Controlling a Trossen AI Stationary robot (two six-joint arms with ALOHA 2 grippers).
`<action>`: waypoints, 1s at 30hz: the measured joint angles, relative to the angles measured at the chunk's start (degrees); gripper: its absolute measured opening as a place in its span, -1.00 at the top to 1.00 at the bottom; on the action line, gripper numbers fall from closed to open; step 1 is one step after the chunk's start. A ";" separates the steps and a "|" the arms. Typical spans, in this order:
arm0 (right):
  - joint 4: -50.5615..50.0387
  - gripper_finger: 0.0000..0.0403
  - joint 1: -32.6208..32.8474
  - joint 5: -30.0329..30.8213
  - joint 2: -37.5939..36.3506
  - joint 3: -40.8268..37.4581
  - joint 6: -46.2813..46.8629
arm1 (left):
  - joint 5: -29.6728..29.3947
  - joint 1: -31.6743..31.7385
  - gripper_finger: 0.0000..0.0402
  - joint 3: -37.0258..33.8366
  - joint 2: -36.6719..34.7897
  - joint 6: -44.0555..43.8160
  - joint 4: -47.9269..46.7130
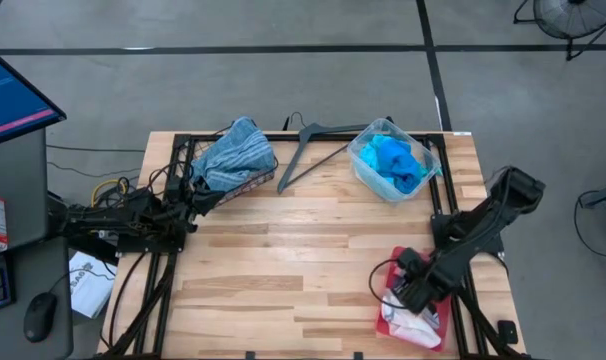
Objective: Pick & Place Cloths
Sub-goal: Put the gray sock into the pink bin, then return to Home Position
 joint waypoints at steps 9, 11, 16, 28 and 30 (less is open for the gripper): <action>4.00 1.00 -3.21 -1.70 7.25 2.81 -8.19 | -0.01 0.00 0.99 0.00 0.00 0.00 0.13; -1.08 0.99 -3.58 -1.77 5.73 5.28 -10.62 | -0.01 0.00 0.99 0.00 0.00 0.00 0.14; -12.02 0.95 -3.61 1.71 -1.07 11.71 -12.68 | -0.01 0.01 0.99 0.00 0.00 0.00 0.13; 3.71 0.99 -1.30 49.43 -24.72 12.97 -39.70 | -0.01 0.00 0.99 0.00 0.00 0.00 0.13; 6.33 0.99 -1.86 49.82 -29.09 11.31 -46.48 | -0.01 0.02 0.99 0.00 0.00 0.00 0.13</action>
